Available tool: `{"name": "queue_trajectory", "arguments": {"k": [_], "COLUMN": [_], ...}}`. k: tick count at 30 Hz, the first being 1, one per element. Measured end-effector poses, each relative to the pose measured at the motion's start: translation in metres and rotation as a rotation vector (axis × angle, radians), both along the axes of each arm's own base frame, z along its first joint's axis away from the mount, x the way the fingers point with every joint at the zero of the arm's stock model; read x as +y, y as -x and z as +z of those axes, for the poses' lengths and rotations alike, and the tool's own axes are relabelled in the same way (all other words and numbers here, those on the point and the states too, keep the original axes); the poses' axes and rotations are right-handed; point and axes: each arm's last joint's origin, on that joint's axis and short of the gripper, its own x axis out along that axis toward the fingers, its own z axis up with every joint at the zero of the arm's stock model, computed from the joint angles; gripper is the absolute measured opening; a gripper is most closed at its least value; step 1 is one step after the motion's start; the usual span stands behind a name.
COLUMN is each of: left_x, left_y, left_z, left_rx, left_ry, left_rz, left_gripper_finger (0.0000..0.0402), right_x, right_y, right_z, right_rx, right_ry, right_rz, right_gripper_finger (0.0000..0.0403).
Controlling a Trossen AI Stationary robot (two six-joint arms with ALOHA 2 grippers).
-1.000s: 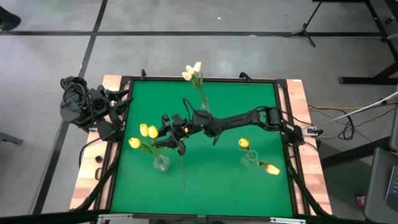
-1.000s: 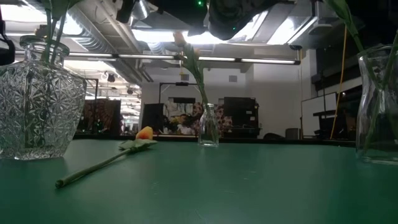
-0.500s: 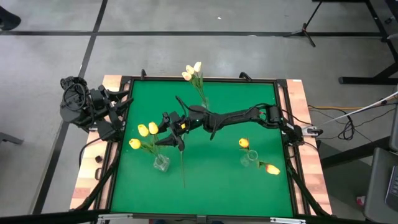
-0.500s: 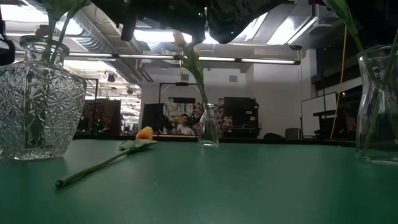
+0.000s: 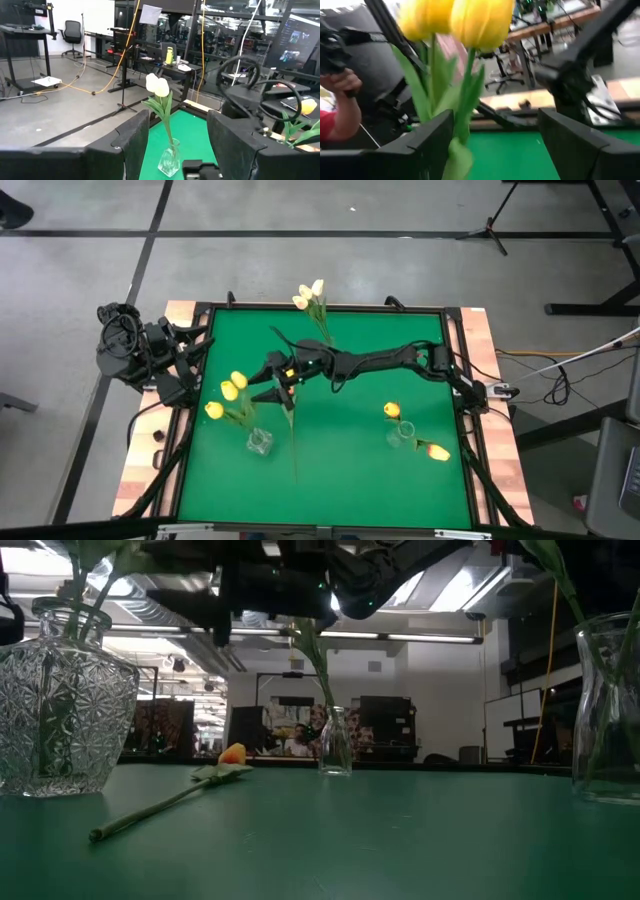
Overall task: Sort flowers into vase by color
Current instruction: Put the yellow tulip into the bottom left transparent vase, then put the red-yellow tulip into the bottom right transparent vase
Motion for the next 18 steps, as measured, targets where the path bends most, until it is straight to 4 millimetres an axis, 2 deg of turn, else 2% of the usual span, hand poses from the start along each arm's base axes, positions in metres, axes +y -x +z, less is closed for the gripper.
{"name": "queue_trajectory", "arguments": {"k": [10, 18], "left_x": [0.000, 0.000], "left_y": [0.000, 0.000], "left_z": [0.000, 0.000], "left_rx": [0.000, 0.000], "left_ry": [0.000, 0.000], "left_rz": [0.000, 0.000], "left_gripper_finger": [0.0196, 0.0196], "right_x": [-0.013, -0.012], "right_y": [0.002, 0.006], "right_z": [-0.017, -0.030], "right_rx": [0.174, 0.315], "right_ry": [0.007, 0.000], "right_rz": [-0.015, -0.012], "right_gripper_finger": [0.0287, 0.0287]}}
